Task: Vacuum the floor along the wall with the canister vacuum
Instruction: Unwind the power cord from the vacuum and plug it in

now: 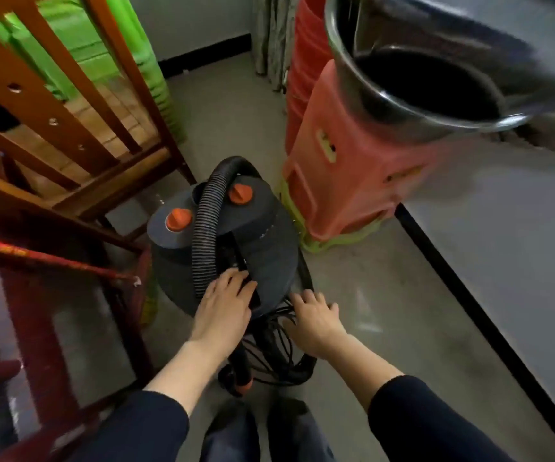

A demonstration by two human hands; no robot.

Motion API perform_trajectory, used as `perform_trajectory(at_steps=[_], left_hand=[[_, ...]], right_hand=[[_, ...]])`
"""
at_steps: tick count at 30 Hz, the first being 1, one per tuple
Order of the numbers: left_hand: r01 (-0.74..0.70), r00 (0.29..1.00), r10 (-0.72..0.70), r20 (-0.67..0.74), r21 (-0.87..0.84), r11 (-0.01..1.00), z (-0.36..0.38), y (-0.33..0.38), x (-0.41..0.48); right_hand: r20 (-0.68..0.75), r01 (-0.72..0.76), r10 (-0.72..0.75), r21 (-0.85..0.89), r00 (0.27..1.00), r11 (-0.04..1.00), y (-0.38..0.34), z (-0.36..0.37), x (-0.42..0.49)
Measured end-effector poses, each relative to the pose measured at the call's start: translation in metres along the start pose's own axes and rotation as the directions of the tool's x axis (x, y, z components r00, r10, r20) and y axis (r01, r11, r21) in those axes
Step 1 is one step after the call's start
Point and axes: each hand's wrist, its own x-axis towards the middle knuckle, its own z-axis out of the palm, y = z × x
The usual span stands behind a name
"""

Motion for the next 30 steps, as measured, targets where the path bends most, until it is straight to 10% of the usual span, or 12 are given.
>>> perform_trajectory(at_steps=[7,30], left_hand=[[-0.073,0.990,0.107,-0.086,0.335,0.939,0.011,-0.021,0.030],[-0.292,0.953,0.302,0.020,0.320,0.901,0.029,-0.014,-0.032]], right_hand=[[-0.272,0.333,-0.315,0.023,0.909,0.943,-0.024,0.010,0.049],[-0.429,0.303,-0.110,0.415,0.897,0.858,-0.030,0.115,-0.011]])
